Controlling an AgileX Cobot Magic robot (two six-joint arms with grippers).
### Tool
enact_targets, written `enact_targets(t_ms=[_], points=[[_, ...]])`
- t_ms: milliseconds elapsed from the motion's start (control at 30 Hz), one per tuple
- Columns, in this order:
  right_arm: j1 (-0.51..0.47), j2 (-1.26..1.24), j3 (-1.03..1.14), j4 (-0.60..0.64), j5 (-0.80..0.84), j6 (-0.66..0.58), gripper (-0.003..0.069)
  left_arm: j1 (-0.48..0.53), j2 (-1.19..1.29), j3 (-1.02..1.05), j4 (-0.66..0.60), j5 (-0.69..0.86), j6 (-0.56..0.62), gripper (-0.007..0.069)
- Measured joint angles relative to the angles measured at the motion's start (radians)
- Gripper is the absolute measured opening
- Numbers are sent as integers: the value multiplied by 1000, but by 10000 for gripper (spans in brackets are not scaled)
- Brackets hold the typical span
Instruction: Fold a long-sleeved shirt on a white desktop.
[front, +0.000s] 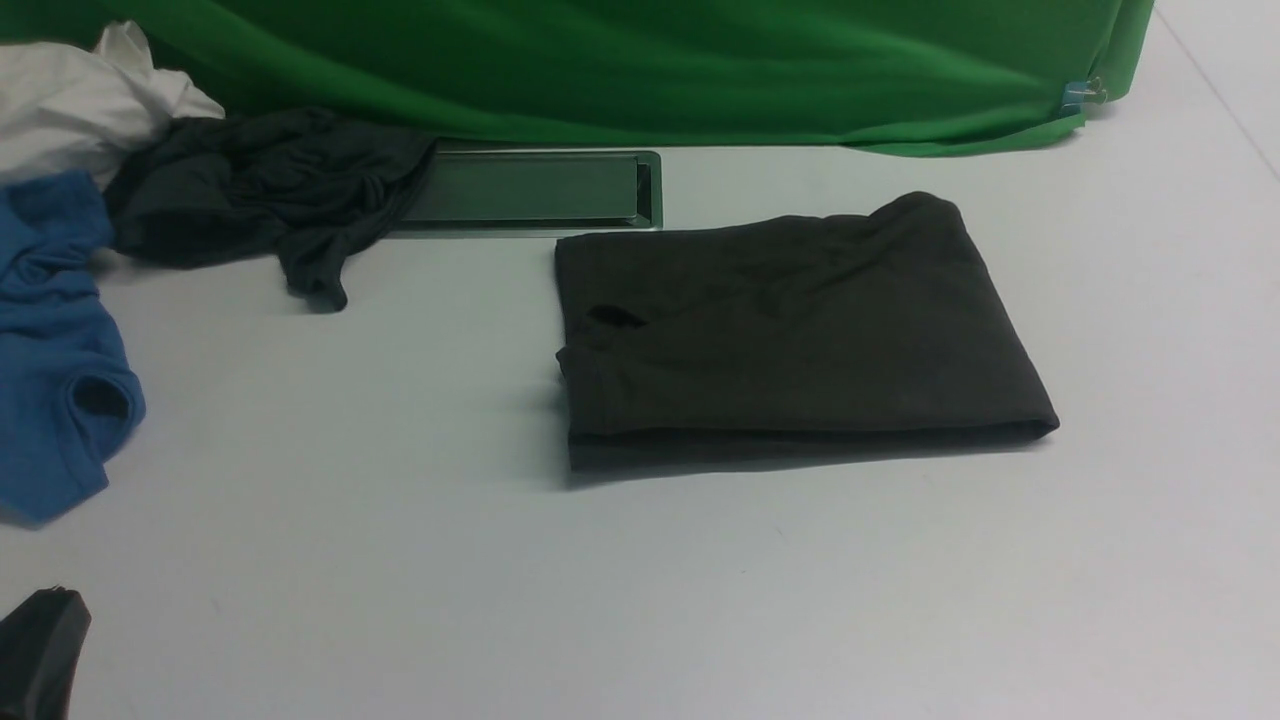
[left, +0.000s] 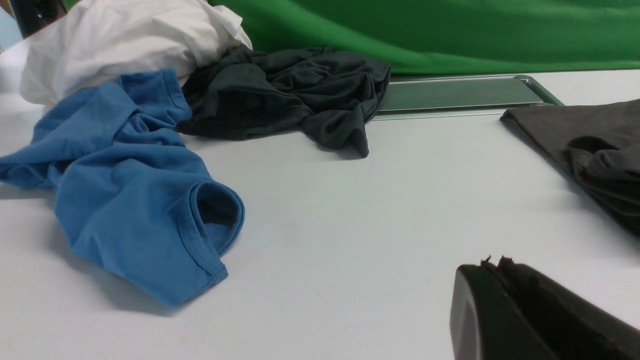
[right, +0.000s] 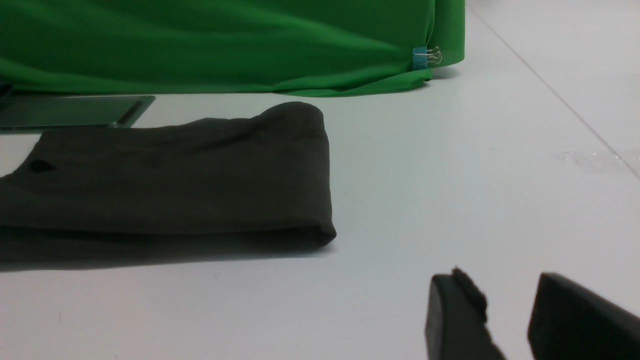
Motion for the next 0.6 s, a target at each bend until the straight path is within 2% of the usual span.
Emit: enact_targets(t_ms=[600], points=[[0, 0, 0, 0, 0, 0, 238, 0, 0, 0, 0, 0, 8, 20]])
